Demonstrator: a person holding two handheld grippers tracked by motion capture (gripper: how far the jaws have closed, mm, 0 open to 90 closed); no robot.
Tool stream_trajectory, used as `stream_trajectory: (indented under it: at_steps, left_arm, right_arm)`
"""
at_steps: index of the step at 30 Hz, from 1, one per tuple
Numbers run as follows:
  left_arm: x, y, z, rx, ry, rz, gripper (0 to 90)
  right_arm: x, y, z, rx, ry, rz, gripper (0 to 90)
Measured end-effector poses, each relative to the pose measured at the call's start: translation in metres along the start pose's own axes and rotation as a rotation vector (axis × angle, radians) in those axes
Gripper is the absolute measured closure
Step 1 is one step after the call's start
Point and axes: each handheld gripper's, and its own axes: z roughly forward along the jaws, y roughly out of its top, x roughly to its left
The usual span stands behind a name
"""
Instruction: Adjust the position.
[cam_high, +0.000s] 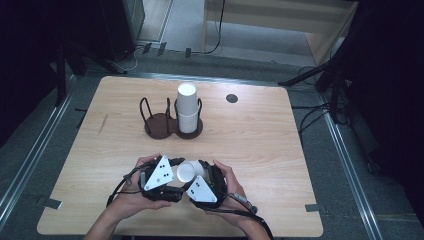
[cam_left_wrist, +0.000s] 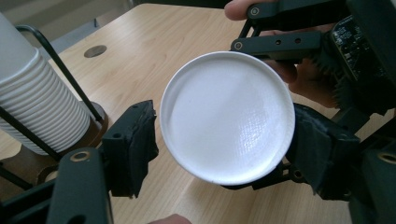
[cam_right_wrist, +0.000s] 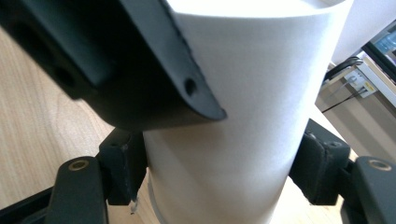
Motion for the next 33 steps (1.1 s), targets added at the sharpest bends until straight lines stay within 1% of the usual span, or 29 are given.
stream_trajectory:
  at_steps: [2, 6, 10, 13, 14, 16, 17, 19, 21, 23, 26, 28, 33]
  left_arm:
    - [0.0, 0.0, 0.0, -0.007, -0.009, -0.001, 32.2]
    - [0.001, -0.001, 0.0, -0.015, -0.02, 0.002, 33.4]
    - [0.003, 0.0, -0.001, -0.014, -0.028, -0.012, 34.7]
    - [0.005, -0.001, -0.001, -0.03, -0.036, -0.035, 35.7]
    - [0.006, -0.002, -0.002, -0.031, -0.031, -0.038, 35.8]
    - [0.008, -0.002, -0.004, -0.045, -0.031, -0.055, 36.1]
    - [0.01, -0.001, -0.005, -0.06, -0.031, -0.074, 36.3]
    - [0.013, -0.001, -0.008, -0.071, -0.029, -0.087, 36.5]
    - [0.016, -0.001, -0.01, -0.086, -0.034, -0.108, 36.6]
    - [0.018, -0.002, -0.011, -0.101, -0.037, -0.134, 36.6]
    - [0.02, -0.002, -0.012, -0.112, -0.048, -0.152, 36.7]
    - [0.022, -0.003, -0.012, -0.121, -0.058, -0.169, 36.8]
    - [0.023, -0.003, -0.013, -0.134, -0.077, -0.193, 36.8]
  right_arm:
    - [0.0, 0.0, 0.0, 0.0, 0.01, -0.002, 28.6]
    - [0.0, 0.0, -0.001, -0.002, 0.015, -0.002, 27.8]
    - [0.0, 0.0, -0.001, -0.002, 0.018, 0.002, 25.5]
    - [-0.001, 0.0, 0.0, -0.005, 0.021, 0.015, 21.8]
    - [-0.002, 0.0, 0.0, -0.006, 0.02, 0.019, 20.0]
    - [-0.003, -0.001, 0.001, -0.002, 0.032, 0.034, 12.6]
    - [-0.003, -0.002, 0.001, 0.002, 0.034, 0.042, 11.6]
    - [-0.005, -0.005, 0.001, -0.004, 0.025, 0.054, 7.5]
    - [-0.008, -0.006, 0.0, -0.007, 0.019, 0.068, 5.1]
    - [-0.01, -0.007, -0.001, -0.019, 0.001, 0.064, 3.4]
    - [-0.01, -0.008, -0.001, -0.036, -0.036, 0.046, 1.8]
    - [-0.009, -0.009, -0.001, -0.042, -0.049, 0.029, 1.7]
    - [-0.003, -0.01, 0.004, -0.03, -0.083, -0.019, 1.7]
